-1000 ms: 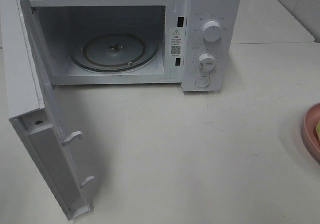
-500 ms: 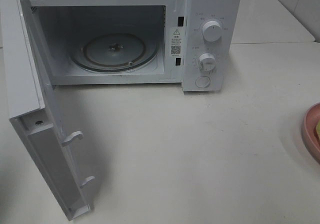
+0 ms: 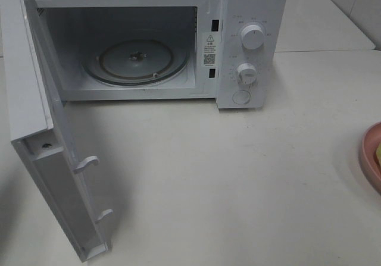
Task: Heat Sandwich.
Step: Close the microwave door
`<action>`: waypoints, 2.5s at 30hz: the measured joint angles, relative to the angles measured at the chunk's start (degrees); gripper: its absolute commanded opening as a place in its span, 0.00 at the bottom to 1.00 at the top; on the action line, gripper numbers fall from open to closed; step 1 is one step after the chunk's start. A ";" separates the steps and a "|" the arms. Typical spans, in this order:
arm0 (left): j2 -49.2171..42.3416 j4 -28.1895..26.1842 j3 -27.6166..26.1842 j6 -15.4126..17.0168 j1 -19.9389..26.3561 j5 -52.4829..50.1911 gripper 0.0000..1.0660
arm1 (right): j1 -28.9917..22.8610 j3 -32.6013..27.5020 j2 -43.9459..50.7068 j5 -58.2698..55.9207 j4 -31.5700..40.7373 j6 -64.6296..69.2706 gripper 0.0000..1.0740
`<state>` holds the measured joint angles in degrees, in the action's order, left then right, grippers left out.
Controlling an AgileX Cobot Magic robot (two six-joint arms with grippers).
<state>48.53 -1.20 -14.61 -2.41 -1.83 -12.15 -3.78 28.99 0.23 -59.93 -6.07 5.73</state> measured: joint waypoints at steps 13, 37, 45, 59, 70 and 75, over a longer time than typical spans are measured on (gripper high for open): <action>19.48 5.27 1.15 4.87 0.00 -24.64 0.00 | 0.00 0.00 0.00 0.00 0.00 0.00 0.71; 37.76 11.29 -2.23 8.77 -15.47 -43.66 0.00 | 0.00 0.00 0.00 0.00 0.00 0.00 0.71; 40.62 -1.32 -5.33 2.06 -25.38 -43.77 0.00 | 0.00 0.00 0.00 0.00 0.00 0.00 0.71; 47.61 -16.39 -16.90 -5.73 -36.15 -40.16 0.00 | 0.00 0.00 0.00 0.00 0.00 0.00 0.71; 54.14 -18.56 -27.67 -6.70 -38.90 -36.04 0.00 | 0.00 0.00 0.00 0.00 0.00 0.00 0.71; 56.55 -18.85 -32.49 -6.70 -39.19 -33.17 0.00 | 0.00 0.00 0.00 0.00 0.00 0.00 0.71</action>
<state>105.08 -20.05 -47.10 -9.11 -41.02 -45.32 -3.78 28.99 0.23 -59.93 -6.07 5.73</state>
